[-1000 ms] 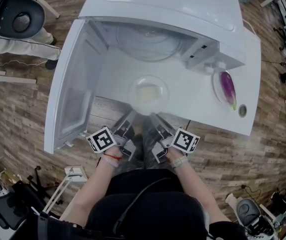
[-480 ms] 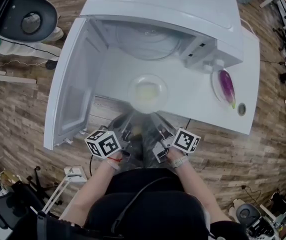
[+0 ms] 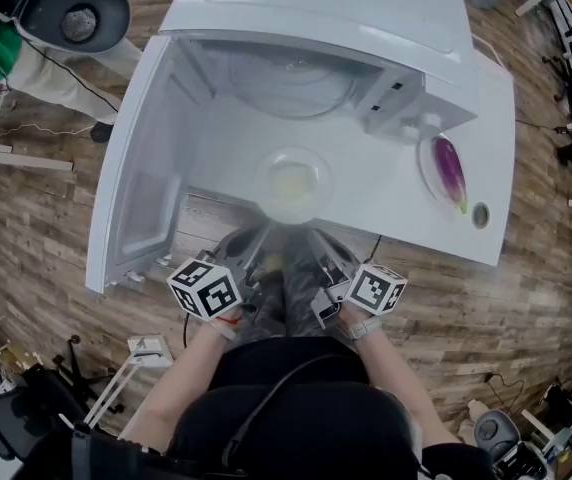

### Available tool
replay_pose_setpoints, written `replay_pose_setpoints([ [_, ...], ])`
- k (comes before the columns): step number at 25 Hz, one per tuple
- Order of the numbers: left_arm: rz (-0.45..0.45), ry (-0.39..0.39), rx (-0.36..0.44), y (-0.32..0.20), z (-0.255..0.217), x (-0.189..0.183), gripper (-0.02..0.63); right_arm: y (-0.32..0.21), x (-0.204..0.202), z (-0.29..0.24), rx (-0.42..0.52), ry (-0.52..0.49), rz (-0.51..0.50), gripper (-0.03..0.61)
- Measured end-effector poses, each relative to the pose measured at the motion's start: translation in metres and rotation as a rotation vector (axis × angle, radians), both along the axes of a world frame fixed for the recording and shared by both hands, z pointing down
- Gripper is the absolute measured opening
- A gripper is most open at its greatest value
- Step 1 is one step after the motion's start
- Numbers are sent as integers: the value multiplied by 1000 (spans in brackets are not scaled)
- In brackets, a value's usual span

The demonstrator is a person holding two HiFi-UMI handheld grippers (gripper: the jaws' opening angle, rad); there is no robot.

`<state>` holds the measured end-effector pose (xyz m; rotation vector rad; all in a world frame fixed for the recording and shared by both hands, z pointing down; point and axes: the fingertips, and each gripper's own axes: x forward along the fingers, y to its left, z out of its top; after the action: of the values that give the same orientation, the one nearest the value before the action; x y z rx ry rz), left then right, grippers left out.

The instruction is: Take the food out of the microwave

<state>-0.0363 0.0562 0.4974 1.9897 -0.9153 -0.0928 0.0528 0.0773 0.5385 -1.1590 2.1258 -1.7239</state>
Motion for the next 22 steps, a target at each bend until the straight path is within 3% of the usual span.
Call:
replay_pose_setpoints([
  [15,6,-34,97,-1,-27,1,9,-7,-15,-64,396,307,-226,20],
  [22,9,-49,152,-1,-42,1,9,-9,-15,-82,493,373,-245,18],
])
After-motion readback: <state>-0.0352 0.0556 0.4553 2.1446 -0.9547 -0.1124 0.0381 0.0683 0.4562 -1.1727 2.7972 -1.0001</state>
